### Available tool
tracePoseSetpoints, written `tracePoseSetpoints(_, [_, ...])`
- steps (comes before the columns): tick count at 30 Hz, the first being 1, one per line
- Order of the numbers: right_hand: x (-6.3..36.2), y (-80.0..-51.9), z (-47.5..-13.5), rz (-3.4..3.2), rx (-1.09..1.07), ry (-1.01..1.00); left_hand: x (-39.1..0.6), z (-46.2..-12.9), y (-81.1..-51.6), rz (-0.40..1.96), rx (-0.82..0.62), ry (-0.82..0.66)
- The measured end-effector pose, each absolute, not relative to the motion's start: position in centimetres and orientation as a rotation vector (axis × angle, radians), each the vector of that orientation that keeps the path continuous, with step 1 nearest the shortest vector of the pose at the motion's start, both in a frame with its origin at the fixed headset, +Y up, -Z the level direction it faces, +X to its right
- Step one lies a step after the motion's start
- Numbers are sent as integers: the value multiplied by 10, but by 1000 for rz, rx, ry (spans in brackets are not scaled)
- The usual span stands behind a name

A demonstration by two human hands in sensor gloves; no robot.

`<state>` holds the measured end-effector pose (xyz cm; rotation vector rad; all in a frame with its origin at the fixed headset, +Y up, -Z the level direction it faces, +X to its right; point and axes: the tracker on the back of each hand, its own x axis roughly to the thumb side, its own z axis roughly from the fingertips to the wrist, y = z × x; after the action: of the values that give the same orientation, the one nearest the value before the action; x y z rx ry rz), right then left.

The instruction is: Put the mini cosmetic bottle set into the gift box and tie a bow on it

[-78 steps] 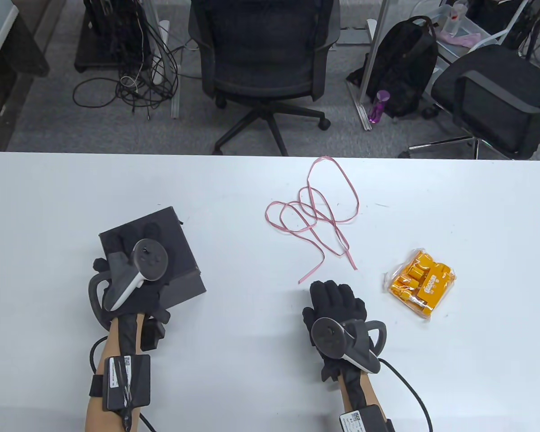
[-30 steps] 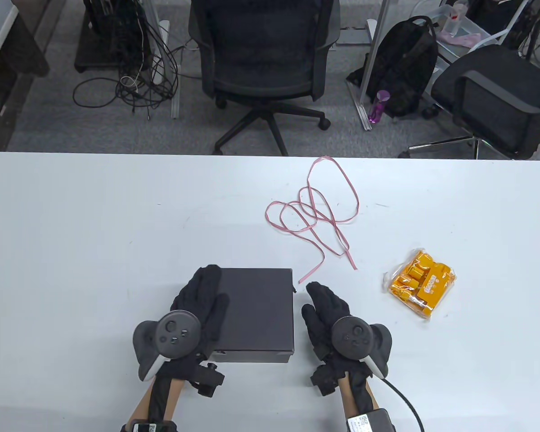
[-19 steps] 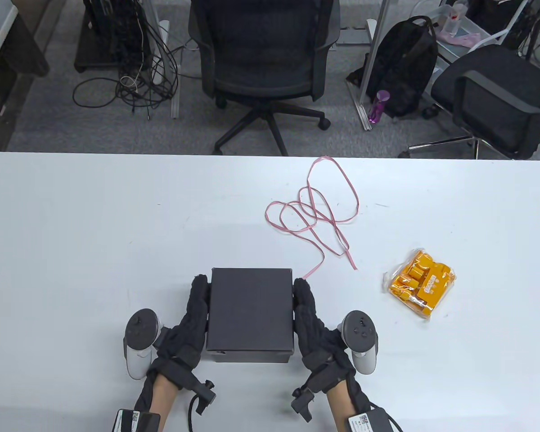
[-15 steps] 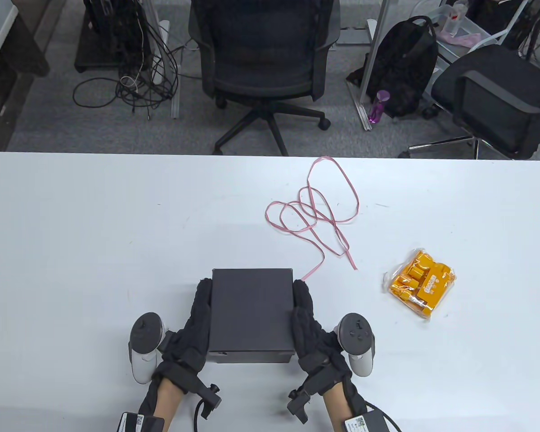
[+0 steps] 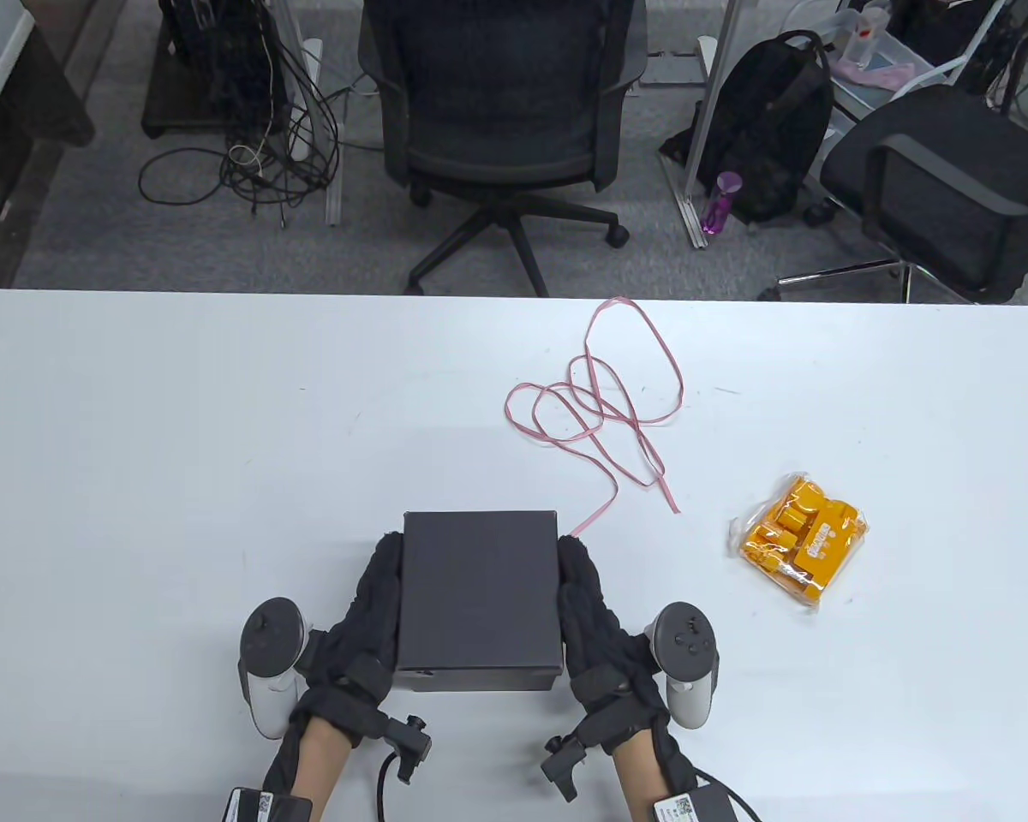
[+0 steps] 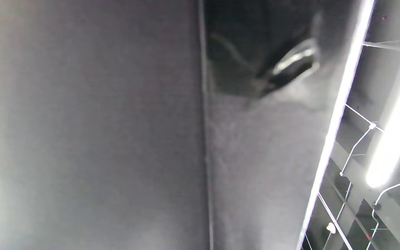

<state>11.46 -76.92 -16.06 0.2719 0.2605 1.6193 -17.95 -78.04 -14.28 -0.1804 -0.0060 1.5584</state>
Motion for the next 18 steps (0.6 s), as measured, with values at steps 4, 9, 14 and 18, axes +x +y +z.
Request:
tracePoseSetpoints(4, [117,-768,-161,1635,248,243,-178,-142,-781,1562,-182,3])
tracePoseSetpoints(9, [120,-766,-162,1675,204,181,-179,-143,-779,1571,-190,1])
tracePoseSetpoints(14, [119,-762,-162,1687,195,180,-179,-143,-777,1544,-170,13])
tracePoseSetpoints(18, [119,-763,-162,1694,225,202,-180,-145,-778,1542,-223,-23])
